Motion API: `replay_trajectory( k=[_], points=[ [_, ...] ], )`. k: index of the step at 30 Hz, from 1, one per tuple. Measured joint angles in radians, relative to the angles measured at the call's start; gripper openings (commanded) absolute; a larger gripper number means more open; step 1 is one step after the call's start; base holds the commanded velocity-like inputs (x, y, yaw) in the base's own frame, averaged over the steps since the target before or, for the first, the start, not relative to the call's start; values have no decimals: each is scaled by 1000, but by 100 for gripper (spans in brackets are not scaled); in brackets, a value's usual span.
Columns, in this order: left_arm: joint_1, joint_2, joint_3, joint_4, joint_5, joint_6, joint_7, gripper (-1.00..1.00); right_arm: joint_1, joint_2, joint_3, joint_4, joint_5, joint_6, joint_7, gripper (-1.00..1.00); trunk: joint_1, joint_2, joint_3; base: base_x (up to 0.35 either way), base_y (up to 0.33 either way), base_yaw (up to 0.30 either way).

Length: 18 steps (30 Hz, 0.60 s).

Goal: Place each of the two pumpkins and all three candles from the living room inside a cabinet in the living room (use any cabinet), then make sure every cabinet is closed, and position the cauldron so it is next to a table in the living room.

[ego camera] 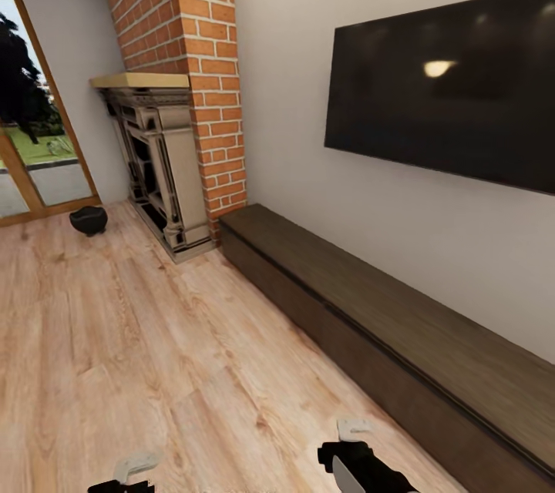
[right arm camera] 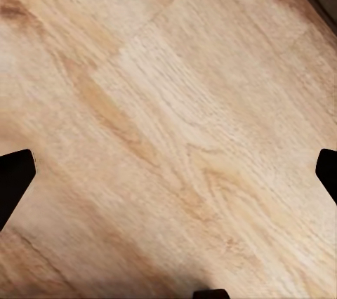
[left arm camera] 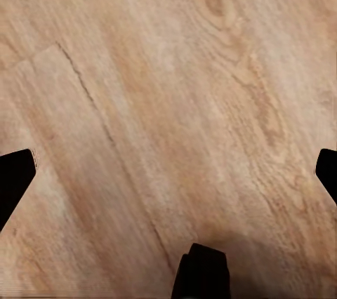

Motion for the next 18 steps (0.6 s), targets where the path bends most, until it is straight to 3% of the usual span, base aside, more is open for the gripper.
replay_trajectory(
  k=[18],
  points=[
    [0,0,0,0,0,-2,0,100,0,0,0,0,0,-2,0,100,0,0,-17,0,0,243]
  ],
)
